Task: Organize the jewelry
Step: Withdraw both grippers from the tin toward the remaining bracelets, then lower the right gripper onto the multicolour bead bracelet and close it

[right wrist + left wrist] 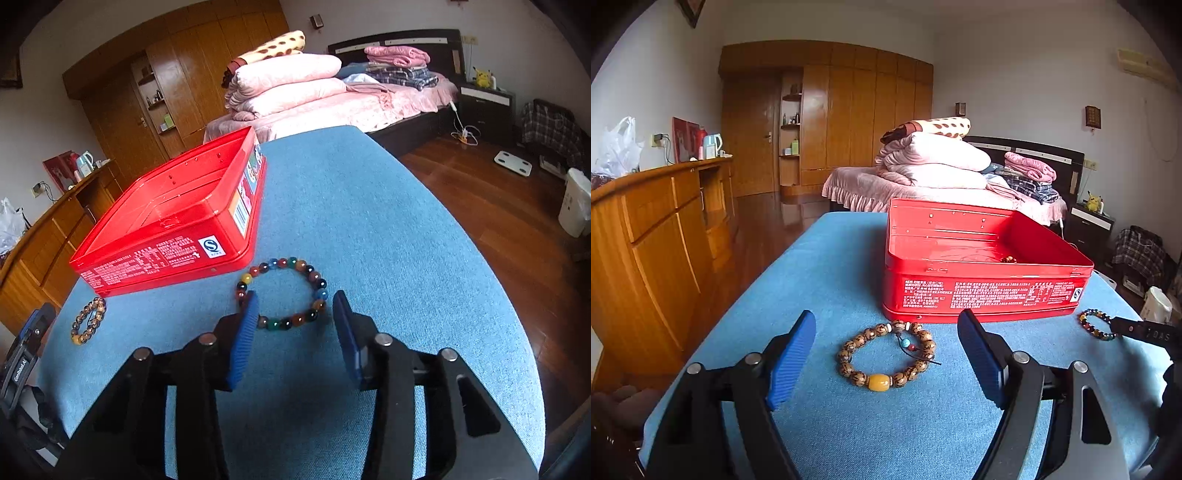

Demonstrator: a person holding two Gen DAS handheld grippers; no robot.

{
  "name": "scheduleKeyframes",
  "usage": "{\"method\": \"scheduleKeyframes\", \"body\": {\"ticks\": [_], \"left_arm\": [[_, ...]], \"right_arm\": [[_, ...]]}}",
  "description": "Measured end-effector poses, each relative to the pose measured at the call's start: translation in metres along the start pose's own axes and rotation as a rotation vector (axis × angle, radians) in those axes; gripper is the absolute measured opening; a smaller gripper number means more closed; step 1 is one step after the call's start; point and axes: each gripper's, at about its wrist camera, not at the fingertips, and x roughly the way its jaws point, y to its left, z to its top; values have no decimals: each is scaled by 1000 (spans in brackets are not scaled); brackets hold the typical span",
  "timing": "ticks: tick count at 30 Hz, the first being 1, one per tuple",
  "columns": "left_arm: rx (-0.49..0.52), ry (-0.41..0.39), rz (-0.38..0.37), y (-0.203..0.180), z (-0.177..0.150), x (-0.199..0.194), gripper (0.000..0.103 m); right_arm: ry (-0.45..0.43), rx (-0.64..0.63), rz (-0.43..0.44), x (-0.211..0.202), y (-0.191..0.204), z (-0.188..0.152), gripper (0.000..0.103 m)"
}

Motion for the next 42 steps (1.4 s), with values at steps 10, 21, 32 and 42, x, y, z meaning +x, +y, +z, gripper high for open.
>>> {"method": "scheduleKeyframes", "body": {"ticks": [10,21,32,42], "left_arm": [[4,14,4,-3,-4,1,78],[1,127,-16,-11,-12,15,73],[-6,178,-40,-9,-15,24,32],[31,249,-99,-34,-9,38,32]], "right_arm": [[2,-25,-43,4,7,-5,6],[-152,-88,-9,-40,22,-12,6],[-170,-105,17,-49,24,-6,6],[-172,-96,33,-51,22,-4,6]]}}
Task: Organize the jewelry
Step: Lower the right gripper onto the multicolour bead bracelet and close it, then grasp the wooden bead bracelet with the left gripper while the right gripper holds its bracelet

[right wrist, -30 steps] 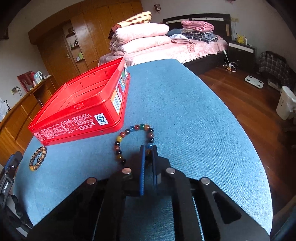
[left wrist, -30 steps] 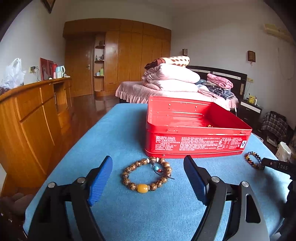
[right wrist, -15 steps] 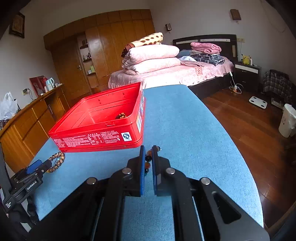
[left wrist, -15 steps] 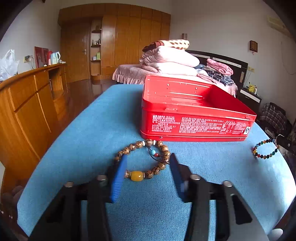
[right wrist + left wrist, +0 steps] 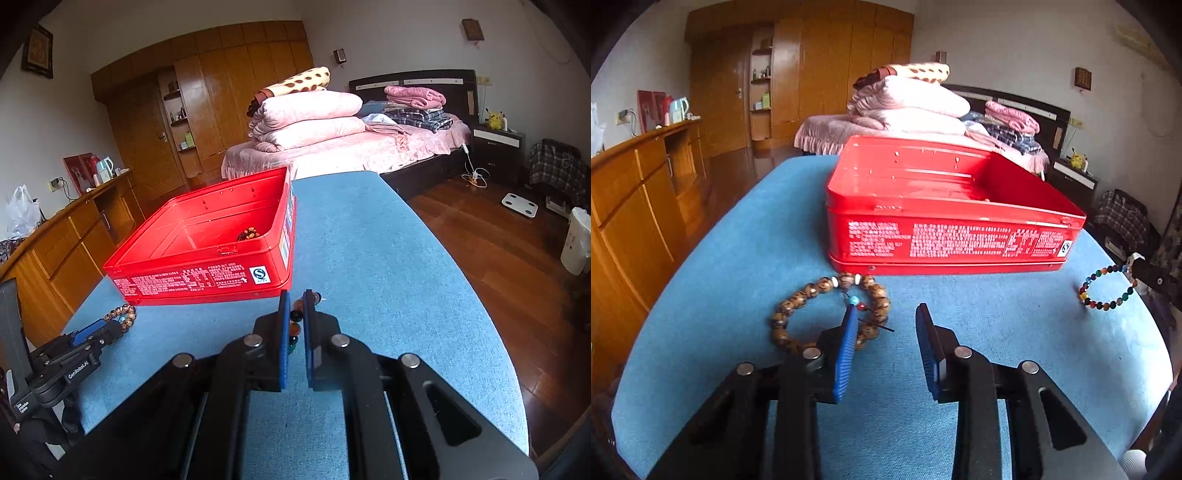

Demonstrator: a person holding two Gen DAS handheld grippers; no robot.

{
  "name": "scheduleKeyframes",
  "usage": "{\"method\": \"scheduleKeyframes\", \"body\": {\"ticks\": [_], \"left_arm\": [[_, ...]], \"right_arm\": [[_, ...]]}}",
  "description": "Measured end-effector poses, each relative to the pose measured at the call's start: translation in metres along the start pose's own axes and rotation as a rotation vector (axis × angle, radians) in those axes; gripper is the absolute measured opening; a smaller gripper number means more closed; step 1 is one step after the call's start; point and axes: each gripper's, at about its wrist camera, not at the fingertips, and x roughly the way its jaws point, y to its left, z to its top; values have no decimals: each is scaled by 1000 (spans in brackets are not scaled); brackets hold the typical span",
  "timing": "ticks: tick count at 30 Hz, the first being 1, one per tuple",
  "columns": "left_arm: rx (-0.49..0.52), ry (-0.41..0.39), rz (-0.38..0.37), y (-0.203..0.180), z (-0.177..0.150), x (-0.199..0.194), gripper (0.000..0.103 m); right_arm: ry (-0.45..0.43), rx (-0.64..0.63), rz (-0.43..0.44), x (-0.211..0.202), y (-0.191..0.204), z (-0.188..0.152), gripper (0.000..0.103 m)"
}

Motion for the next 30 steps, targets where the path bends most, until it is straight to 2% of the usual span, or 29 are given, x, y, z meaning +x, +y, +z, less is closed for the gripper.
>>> {"method": "scheduleKeyframes", "body": {"ticks": [6,7,8,11,13,14,23,28,30], "left_arm": [[21,43,34,-9,3,10,32],[21,42,37,-9,3,10,28],[22,43,40,-10,3,10,18],[12,39,34,-7,2,9,7],[4,27,24,-5,1,7,7],[-2,14,21,-4,1,5,0],[-44,-152,-7,3,3,-23,0],[-73,-198,-20,10,7,-33,0],[-49,-203,-16,9,9,-35,0]], "right_arm": [[-5,16,8,-3,-8,1,6],[-5,18,9,-4,-9,1,6],[-6,20,9,-5,-10,1,6],[-9,21,10,-6,-10,1,6],[-8,21,11,-6,-11,1,6],[-8,18,12,-6,-11,1,6],[-10,3,18,-5,-6,2,6],[-12,0,23,-5,-5,2,6],[-11,1,23,-5,-5,2,6]]}}
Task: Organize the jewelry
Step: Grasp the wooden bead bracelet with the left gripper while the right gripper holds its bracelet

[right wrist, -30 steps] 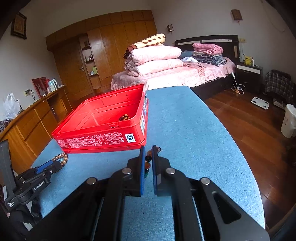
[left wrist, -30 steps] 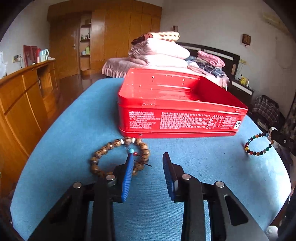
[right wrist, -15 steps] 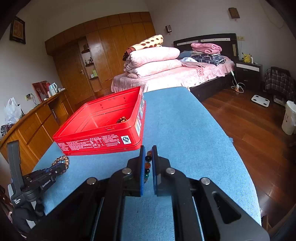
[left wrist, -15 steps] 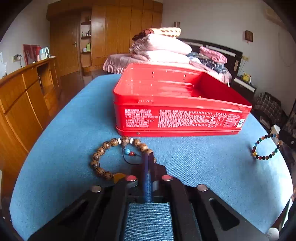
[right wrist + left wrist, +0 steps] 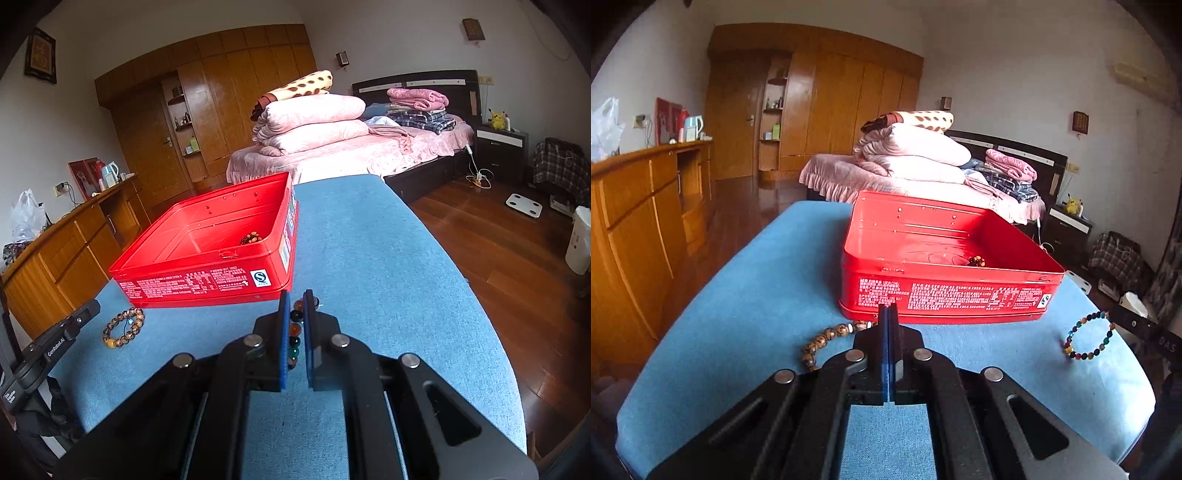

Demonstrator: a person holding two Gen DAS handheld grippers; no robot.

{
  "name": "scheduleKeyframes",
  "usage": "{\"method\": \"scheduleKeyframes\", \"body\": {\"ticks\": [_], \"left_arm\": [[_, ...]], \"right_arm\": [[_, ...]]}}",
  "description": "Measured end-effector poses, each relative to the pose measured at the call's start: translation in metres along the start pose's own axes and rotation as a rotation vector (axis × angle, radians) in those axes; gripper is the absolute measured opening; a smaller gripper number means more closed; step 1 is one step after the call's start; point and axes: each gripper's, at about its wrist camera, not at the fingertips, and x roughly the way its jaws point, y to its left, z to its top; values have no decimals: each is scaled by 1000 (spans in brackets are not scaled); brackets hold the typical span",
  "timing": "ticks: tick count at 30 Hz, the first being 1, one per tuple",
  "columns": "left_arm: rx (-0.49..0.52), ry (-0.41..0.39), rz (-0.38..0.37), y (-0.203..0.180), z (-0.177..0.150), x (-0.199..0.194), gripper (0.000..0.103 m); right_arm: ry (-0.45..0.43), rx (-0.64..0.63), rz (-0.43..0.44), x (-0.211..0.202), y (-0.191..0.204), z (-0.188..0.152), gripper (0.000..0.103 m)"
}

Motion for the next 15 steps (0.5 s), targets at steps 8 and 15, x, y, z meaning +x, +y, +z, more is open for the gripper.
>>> {"method": "scheduleKeyframes", "body": {"ticks": [8,15], "left_arm": [[15,116,-7,-11,-8,27,31],[28,296,28,-16,-13,59,34]], "right_arm": [[1,2,8,0,2,0,6],[-1,21,23,-2,-5,2,6]]}}
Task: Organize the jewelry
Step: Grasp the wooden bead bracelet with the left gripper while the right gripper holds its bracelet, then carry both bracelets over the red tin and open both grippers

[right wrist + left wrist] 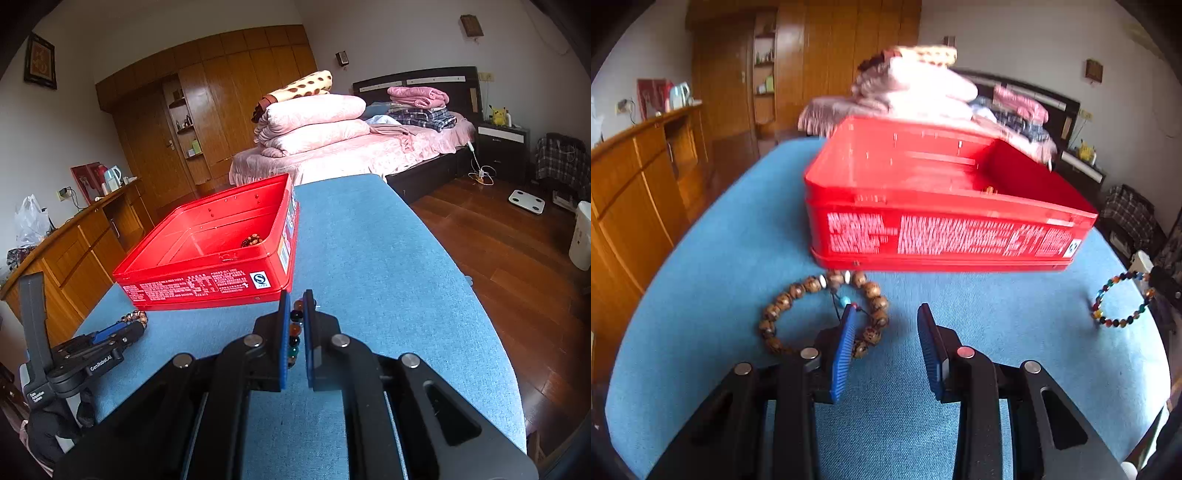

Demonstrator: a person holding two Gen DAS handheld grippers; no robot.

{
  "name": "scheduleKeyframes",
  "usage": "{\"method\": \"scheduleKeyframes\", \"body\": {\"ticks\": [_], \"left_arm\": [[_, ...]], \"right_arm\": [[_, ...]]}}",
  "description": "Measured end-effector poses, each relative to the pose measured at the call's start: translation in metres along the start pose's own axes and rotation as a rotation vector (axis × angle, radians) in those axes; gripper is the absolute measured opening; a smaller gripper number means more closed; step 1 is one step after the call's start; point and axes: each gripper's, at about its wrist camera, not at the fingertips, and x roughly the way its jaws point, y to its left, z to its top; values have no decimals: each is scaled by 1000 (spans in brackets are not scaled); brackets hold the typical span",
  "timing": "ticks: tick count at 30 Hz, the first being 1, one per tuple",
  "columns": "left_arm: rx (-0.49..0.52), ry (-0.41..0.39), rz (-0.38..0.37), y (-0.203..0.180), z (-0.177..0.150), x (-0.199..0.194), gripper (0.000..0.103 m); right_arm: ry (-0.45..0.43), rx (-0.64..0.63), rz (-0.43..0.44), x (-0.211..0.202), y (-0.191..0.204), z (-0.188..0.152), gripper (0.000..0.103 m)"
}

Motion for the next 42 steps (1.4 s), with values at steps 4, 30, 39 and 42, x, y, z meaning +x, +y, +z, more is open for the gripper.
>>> {"method": "scheduleKeyframes", "body": {"ticks": [4,30,39,42], "left_arm": [[-14,9,-14,3,0,4,12],[-52,-380,-118,9,22,-94,11],[-44,-463,-158,4,58,-102,11],[-60,-497,-160,6,69,-97,11]], "right_arm": [[1,5,5,-1,-4,1,6],[-63,-31,189,-12,31,27,6],[-87,-64,215,-2,58,55,6],[-105,-70,220,6,67,68,6]]}}
